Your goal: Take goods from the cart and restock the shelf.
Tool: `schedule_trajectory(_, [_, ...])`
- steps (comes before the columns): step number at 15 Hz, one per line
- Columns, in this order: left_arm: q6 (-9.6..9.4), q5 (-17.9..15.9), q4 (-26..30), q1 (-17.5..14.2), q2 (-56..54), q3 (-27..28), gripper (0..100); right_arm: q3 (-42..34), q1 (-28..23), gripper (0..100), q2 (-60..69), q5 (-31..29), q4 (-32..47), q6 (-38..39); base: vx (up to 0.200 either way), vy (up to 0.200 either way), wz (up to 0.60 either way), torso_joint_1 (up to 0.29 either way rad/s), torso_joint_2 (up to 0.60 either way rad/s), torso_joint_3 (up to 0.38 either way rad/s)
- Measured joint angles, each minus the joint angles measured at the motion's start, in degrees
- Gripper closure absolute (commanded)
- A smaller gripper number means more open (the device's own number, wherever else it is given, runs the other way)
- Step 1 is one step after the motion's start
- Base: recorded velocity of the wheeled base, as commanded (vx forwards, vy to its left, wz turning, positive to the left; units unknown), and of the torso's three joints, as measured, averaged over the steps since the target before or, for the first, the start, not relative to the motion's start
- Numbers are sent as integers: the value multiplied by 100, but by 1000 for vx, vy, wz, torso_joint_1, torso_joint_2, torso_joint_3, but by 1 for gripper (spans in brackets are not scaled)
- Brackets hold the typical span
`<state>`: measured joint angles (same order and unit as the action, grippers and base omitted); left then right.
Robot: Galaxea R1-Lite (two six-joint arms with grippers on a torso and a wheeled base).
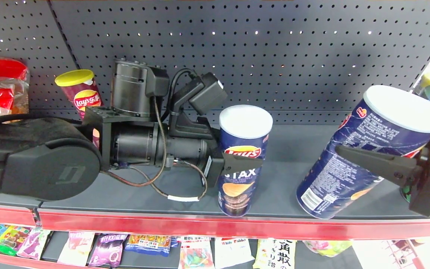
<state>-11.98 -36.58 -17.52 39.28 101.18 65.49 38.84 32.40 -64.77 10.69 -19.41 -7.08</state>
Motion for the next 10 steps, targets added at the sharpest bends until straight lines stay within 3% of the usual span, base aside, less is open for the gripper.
schedule_trajectory(6, [39, 18, -163, -6, -41, -243, 0, 254, 0, 100, -210, 9, -5, 0, 0, 0, 0, 0, 0, 0])
schedule_trajectory(10, [39, 13, -188, -179, -300, -662, 0, 813, -7, 100, -753, 30, -40, 0, 0, 0, 0, 0, 0, 0])
